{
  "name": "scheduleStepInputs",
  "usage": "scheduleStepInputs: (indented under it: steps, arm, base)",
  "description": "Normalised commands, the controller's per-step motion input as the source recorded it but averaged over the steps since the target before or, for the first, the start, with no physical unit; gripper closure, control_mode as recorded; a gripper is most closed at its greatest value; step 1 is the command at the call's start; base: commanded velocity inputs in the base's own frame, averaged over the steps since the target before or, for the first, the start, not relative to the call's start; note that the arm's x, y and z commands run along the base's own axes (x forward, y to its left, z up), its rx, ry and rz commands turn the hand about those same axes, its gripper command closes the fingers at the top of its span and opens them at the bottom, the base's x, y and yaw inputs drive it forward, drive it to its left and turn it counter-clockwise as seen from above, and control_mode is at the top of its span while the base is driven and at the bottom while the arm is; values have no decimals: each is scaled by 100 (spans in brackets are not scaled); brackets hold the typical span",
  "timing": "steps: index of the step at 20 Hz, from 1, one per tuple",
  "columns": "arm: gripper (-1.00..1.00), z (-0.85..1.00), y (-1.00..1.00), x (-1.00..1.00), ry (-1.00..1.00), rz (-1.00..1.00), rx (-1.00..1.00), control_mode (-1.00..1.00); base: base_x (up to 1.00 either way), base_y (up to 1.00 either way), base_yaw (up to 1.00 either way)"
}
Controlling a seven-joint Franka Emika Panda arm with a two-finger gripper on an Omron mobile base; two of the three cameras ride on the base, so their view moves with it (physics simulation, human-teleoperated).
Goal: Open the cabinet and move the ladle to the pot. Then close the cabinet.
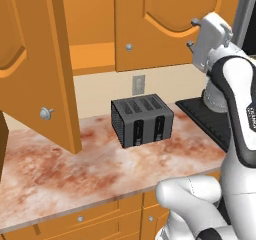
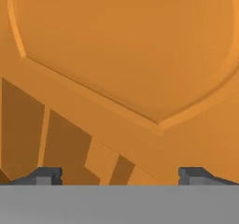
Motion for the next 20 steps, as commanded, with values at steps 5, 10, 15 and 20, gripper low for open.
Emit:
scheduleStepInputs:
  steps: [5,10,15,20]
  arm:
    - [-100,44,17,-100,11,-4,-23,-100]
    - [-100,-7,25,-100,8,-9,-39,-100]
    - [-100,-31,28,-100,4,-16,-48,-100]
    - [-100,-29,23,-99,1,-24,-43,-100]
  base:
    - [0,0,0]
    - [0,0,0]
    - [0,0,0]
    - [0,0,0]
